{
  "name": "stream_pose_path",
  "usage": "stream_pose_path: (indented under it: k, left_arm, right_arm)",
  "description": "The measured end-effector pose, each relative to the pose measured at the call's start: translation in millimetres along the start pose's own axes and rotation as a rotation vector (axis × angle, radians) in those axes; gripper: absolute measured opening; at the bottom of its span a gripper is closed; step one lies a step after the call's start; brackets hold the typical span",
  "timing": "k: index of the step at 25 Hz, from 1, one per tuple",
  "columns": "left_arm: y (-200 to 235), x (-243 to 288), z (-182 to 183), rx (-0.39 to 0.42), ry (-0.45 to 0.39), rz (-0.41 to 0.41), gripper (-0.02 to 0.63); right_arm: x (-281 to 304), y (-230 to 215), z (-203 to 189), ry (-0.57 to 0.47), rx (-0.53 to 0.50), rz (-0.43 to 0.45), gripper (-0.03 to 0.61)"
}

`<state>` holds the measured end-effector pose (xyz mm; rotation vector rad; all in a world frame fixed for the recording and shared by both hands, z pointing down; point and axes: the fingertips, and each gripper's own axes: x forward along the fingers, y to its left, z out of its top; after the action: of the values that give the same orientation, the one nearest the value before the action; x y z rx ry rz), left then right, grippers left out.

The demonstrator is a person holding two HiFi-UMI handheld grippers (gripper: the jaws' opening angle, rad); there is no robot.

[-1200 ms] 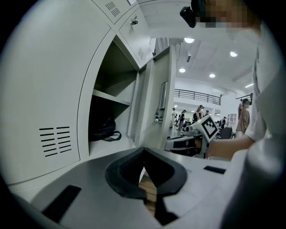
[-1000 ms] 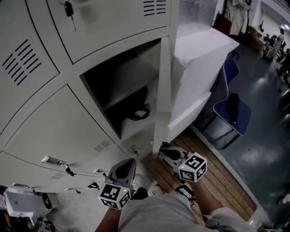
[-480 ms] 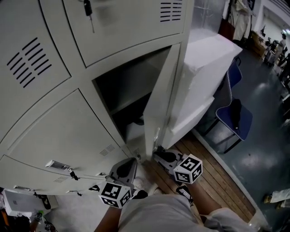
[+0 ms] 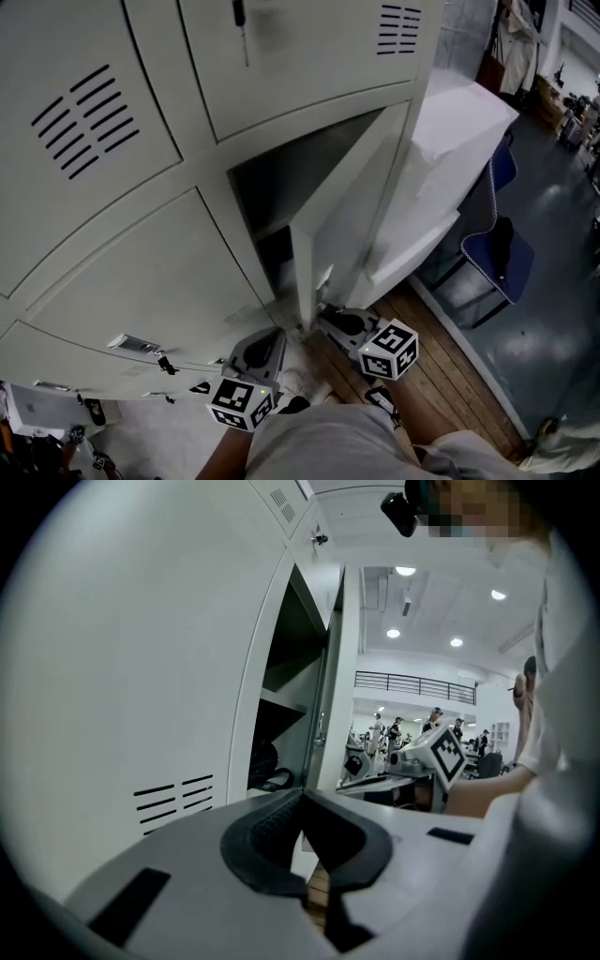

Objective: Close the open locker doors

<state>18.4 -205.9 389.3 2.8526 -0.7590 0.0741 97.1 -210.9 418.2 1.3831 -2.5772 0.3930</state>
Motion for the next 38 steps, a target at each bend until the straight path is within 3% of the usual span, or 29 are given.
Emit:
stream_pose_path:
  k: [38]
  left_arm:
    - [54.7,-16.2,0.5,-0.042,-0.004,0.085,0.015]
  right_arm:
    - [77.8,-25.4,32.1,0.016,-0.013,0.01,0.028]
